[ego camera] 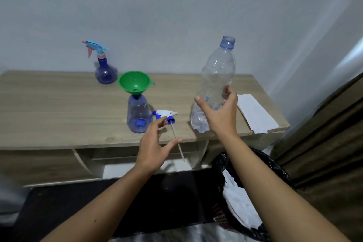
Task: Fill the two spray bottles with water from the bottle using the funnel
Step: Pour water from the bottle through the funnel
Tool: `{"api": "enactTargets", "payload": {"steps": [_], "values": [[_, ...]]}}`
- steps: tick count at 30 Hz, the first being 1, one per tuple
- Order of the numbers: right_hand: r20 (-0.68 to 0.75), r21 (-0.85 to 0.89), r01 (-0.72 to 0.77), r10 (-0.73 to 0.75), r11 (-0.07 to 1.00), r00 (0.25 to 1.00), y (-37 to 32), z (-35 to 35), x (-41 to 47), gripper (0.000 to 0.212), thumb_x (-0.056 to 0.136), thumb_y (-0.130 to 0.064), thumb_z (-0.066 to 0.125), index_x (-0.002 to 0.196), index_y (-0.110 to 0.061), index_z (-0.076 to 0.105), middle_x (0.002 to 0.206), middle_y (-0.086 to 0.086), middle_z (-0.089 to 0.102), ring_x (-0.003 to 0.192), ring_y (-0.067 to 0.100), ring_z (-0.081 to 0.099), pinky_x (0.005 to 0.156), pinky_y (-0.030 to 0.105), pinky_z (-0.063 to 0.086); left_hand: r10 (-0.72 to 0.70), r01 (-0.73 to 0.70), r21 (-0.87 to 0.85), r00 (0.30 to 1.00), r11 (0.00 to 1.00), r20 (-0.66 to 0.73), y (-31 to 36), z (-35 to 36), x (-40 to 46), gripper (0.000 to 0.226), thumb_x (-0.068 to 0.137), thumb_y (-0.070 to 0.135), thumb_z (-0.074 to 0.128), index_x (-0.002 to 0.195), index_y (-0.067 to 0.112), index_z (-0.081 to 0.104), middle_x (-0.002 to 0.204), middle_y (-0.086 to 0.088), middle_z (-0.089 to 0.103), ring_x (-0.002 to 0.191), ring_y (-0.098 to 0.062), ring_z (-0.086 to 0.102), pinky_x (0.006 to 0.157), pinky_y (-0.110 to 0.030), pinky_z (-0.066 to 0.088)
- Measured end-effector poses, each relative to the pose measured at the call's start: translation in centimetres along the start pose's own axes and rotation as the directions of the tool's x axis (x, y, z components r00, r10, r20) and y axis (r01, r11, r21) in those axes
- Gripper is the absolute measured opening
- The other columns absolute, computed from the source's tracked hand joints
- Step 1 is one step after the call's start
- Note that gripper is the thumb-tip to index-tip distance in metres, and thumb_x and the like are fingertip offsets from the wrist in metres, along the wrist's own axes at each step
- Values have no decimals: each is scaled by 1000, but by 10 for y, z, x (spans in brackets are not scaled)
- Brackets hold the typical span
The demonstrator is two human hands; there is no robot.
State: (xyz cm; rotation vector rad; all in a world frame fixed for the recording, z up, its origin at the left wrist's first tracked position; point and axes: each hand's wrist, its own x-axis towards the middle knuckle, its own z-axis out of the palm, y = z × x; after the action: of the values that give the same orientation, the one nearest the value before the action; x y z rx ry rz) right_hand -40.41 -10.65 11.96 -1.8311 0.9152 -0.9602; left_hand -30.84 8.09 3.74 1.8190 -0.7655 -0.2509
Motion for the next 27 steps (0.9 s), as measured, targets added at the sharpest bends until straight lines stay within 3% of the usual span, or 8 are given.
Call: {"api": "enactTargets", "payload": {"steps": [4,8,12,16,18,23,27], "values": [[-36,-26,5,-6,1000,999,-5,13,5,101,73,-46,94,149,-10,38,147,6,47,139,21,47,121,43,40,-14,15,10,994,1000,-111,-13,-35,-1,77,70,54,90,134,22,62,121,8,69,106,-2,68,94,-25,58],[-33,-62,33,-35,998,999,-7,27,8,95,75,-47,93,145,-10,40,143,6,50,133,20,50,117,42,44,-34,39,16,972,999,-231,-21,-63,14,66,73,41,97,126,28,60,112,9,68,102,-3,67,86,-11,52],[-14,-92,63,-64,994,998,-9,38,7,93,75,-48,92,143,-12,41,140,5,50,128,18,50,112,35,44,2,30,99,953,995,-303,-27,-79,38,68,71,47,97,122,25,58,119,3,66,107,-13,65,89,-26,56],[7,-130,93,-93,987,996,-11,43,7,92,75,-48,91,144,-12,43,140,6,47,125,17,48,109,34,43,15,11,107,971,994,-237,-25,-87,60,100,72,55,94,151,14,50,146,0,57,134,-14,56,110,-30,49],[14,-128,105,-104,986,994,-11,44,8,92,76,-47,92,145,-11,42,140,6,46,126,16,48,109,33,42,15,3,96,982,995,-187,-23,-87,69,100,76,51,93,158,16,46,155,0,56,139,-15,54,115,-31,46],[-2,-80,125,-126,989,992,-7,43,10,87,75,-47,91,140,-14,45,136,3,46,123,17,52,110,42,48,49,-37,67,982,997,-185,-27,-83,74,76,83,35,92,148,14,58,135,0,71,119,-14,66,98,-9,49],[50,-25,156,-154,988,987,-6,40,16,85,73,-51,91,139,-23,46,140,-4,44,126,20,59,107,44,53,40,-30,53,981,998,-188,-30,-82,75,77,82,35,93,148,16,58,137,1,71,122,-14,67,105,-25,54]]}}
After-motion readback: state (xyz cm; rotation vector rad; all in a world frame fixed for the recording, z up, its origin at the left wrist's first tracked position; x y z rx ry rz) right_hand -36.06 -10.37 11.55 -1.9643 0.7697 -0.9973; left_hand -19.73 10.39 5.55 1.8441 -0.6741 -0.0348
